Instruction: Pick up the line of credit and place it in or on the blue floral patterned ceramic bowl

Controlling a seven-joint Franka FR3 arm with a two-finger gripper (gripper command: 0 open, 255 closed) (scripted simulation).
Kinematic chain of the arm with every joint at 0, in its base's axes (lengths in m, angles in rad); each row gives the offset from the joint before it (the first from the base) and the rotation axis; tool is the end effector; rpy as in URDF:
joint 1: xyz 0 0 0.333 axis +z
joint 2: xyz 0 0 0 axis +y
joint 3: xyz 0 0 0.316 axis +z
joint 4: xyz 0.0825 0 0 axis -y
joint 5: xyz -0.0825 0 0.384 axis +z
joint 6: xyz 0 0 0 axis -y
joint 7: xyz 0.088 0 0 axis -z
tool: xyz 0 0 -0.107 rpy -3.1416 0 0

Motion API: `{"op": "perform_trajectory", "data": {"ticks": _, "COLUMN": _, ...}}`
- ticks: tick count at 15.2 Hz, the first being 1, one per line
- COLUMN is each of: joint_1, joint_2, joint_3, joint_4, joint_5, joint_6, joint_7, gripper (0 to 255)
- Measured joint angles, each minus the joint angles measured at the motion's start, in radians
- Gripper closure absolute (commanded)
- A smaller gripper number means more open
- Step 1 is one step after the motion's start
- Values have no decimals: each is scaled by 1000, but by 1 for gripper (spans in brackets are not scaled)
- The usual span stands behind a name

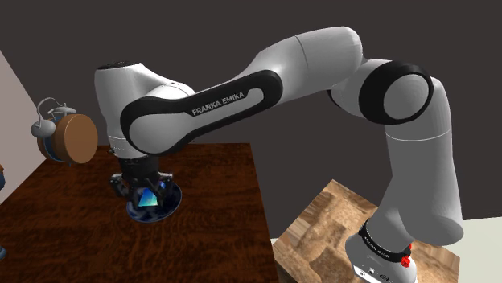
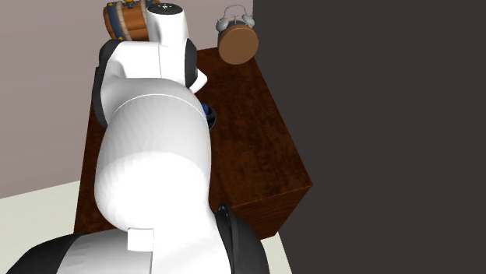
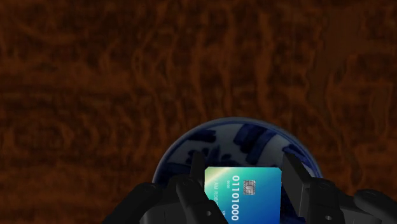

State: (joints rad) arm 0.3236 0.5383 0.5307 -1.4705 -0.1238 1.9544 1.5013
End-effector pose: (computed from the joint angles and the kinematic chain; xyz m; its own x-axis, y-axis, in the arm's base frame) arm 0.5079 0.4746 0.4017 0.7789 -0.6101 -0.1450 -0.6196 -0.7844 -0.0276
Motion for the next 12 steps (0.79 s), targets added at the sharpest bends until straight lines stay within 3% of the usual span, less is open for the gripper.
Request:
{"op": "perform_trajectory", "data": {"ticks": 10, "joint_1": 1, "joint_2": 18, "joint_3": -6, "joint_4": -37, "joint_5": -9, "joint_6": 54, "joint_7": 1, "gripper": 255}}
{"op": "perform_trajectory", "data": {"ticks": 11, "joint_1": 1, "joint_2": 18, "joint_3": -6, "joint_4": -37, "joint_5": -9, "joint_6": 54, "joint_7": 1, "gripper": 0}}
{"op": "perform_trajectory", "data": {"ticks": 12, "joint_1": 1, "joint_2": 18, "joint_3": -6, "joint_4": -37, "joint_5": -9, "joint_6": 54, "joint_7": 1, "gripper": 0}}
